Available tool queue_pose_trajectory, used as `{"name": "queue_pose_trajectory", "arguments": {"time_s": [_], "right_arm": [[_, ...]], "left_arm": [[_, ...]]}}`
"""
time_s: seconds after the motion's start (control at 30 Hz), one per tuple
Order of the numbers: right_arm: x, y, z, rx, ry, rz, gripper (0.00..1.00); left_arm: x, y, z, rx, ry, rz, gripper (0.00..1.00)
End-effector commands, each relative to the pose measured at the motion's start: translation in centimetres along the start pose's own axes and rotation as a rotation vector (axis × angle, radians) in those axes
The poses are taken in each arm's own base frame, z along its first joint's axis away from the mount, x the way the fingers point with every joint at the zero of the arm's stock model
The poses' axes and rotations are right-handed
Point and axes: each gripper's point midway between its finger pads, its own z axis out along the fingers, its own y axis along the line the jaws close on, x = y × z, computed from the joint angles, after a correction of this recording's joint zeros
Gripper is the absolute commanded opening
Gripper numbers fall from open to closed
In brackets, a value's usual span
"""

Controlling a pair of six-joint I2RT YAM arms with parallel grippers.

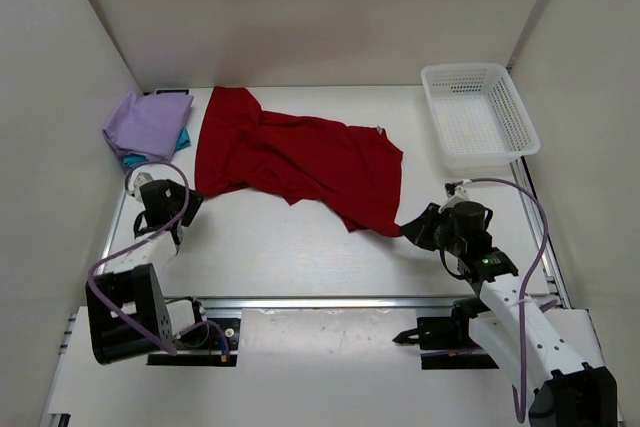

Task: Fold and stack the t-shirts
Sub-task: Flatten out the tshirt

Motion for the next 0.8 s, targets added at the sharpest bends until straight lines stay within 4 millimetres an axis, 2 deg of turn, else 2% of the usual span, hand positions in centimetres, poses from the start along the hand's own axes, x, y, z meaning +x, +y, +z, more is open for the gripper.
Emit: {"name": "queue_pose_trajectory", "arguments": {"time_s": [0.0,0.17,0.23,0.27,0.3,0.33,0.37,0.4,0.47,0.53,0.57,0.6,0.7,0.73,0.77], "right_arm": [[-0.9,0.6,0.3,-0.04,-0.035,-0.012,0.0],[-0.3,0.6,1.0,-0.035,-0.01,-0.031,0.0],[-0.2,0.7,1.1,-0.044,-0.003,-0.032,0.0],[-0.3,0.7,1.2,-0.042,-0.007,-0.031,0.0],[-0.5,0.6,1.2,-0.04,-0.011,-0.029,0.0],[-0.5,0.5,1.3,-0.032,-0.009,-0.026,0.0],[-1.1,0.8,1.3,-0.038,-0.022,-0.025,0.0],[-1.3,0.7,1.3,-0.037,-0.023,-0.014,0.0],[-2.5,1.8,1.2,-0.072,-0.041,-0.014,0.0],[-5.1,3.9,0.5,-0.117,-0.075,-0.031,0.0],[-5.6,4.2,0.1,-0.109,-0.079,-0.037,0.0],[-7.4,5.4,-0.9,-0.124,-0.125,-0.07,0.0],[-9.5,6.1,-3.3,-0.091,-0.189,-0.1,0.0],[-9.5,5.7,-3.8,-0.076,-0.185,-0.094,0.0],[-8.7,5.5,-4.3,-0.077,-0.165,-0.102,0.0]], "left_arm": [[0.1,-0.1,1.2,0.033,-0.005,-0.07,0.58],[-0.1,-2.8,3.7,0.064,0.017,-0.088,0.63],[-0.3,-3.2,4.6,0.044,0.022,-0.078,0.63],[-0.4,-2.7,5.2,0.011,0.03,-0.085,0.61],[-0.2,-2.4,5.8,0.008,0.047,-0.09,0.49],[-0.3,-2.4,6.0,0.011,0.047,-0.111,0.42],[-0.5,-2.4,6.1,0.024,0.046,-0.125,0.27],[-0.6,-3.1,6.0,0.054,0.051,-0.138,0.14],[-1.6,-4.8,6.4,0.092,0.057,-0.138,0.0],[-3.2,-6.8,6.1,0.123,0.056,-0.104,0.0],[-4.3,-7.9,5.3,0.15,0.041,-0.11,0.0],[-5.3,-9.4,4.1,0.209,0.018,-0.106,0.0],[-7.6,-9.7,1.5,0.234,-0.019,-0.101,0.0],[-8.9,-9.2,0.7,0.23,-0.059,-0.103,0.0],[-9.2,-7.8,0.5,0.196,-0.078,-0.1,0.0]]}}
